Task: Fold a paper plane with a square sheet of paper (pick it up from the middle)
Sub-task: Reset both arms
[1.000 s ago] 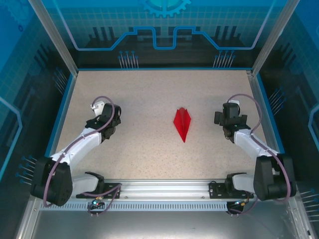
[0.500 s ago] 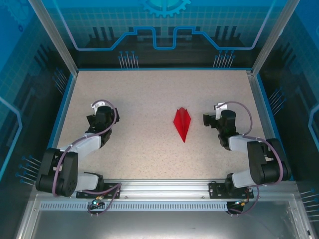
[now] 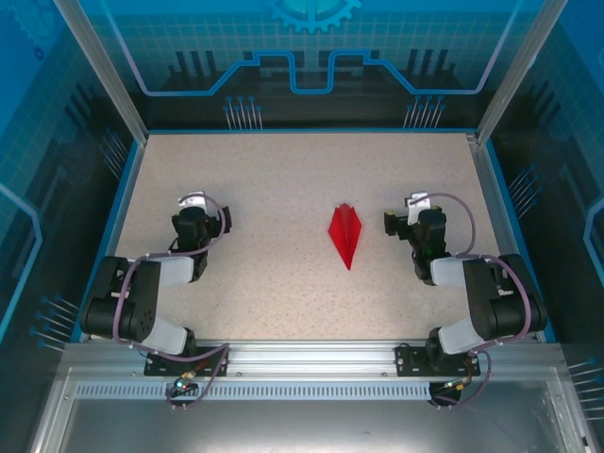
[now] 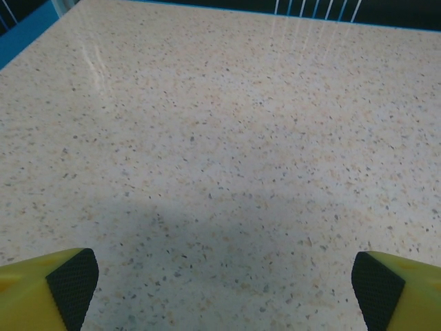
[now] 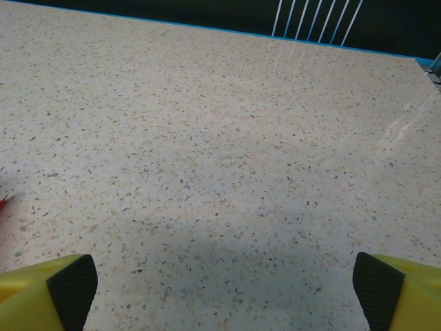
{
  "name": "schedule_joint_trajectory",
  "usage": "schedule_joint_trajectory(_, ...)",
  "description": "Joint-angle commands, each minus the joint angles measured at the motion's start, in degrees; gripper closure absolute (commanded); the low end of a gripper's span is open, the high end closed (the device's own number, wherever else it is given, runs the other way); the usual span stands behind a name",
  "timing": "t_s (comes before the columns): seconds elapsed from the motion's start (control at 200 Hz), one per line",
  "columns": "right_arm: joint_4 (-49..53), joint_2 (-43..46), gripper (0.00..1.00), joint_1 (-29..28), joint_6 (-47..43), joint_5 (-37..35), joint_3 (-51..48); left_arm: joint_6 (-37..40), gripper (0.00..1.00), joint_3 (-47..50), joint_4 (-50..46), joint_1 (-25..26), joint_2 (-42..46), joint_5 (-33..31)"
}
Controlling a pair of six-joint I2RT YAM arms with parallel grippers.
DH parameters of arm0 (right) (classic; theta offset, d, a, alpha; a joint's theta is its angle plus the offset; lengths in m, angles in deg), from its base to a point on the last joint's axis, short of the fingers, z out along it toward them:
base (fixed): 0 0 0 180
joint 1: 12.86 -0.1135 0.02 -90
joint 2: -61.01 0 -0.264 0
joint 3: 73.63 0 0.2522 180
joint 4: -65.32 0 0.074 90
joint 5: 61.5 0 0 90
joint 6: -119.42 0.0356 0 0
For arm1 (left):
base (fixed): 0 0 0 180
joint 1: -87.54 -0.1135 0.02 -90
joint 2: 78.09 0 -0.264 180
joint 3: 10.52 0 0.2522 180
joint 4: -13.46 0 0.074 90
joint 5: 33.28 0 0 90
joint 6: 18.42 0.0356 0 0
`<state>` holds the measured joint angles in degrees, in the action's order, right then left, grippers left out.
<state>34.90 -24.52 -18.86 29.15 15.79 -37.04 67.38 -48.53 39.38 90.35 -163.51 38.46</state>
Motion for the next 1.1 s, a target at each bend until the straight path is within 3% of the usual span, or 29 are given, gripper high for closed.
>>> schedule_joint_trajectory(0.0,-1.96,-0.51,0.01,-0.19,0.61,-0.94,0.29,1.62,0.01,1.99,9.25,-1.14,-1.94,4.08)
schedule_joint_trajectory(0.09,-1.89,-0.53,0.00,-0.09,0.67,-0.91,0.43,2.72,0.02,1.57,7.79,-0.55,-1.57,4.57)
schedule_joint_trajectory(0.295,-0.82,-0.50,0.01,1.06,0.98,1.61,0.81,3.92,0.01,0.48,5.60,-2.41,-1.58,14.39)
schedule_joint_trajectory(0.545,-0.89,-0.49,0.01,0.93,0.92,1.50,0.82,3.33,0.02,0.88,6.37,-2.37,-1.50,11.89)
schedule_joint_trajectory(0.795,-0.90,-0.49,0.00,0.95,0.92,1.55,0.81,3.78,0.01,0.51,5.64,-2.37,-1.51,13.16)
schedule_joint_trajectory(0.905,-0.90,-0.49,0.00,0.91,0.97,1.53,0.81,5.43,0.01,1.11,6.70,-2.28,-1.50,17.18)
schedule_joint_trajectory(1.095,-0.86,-0.51,0.01,0.93,0.93,1.53,0.81,4.37,0.01,0.31,5.37,-2.42,-1.52,14.93)
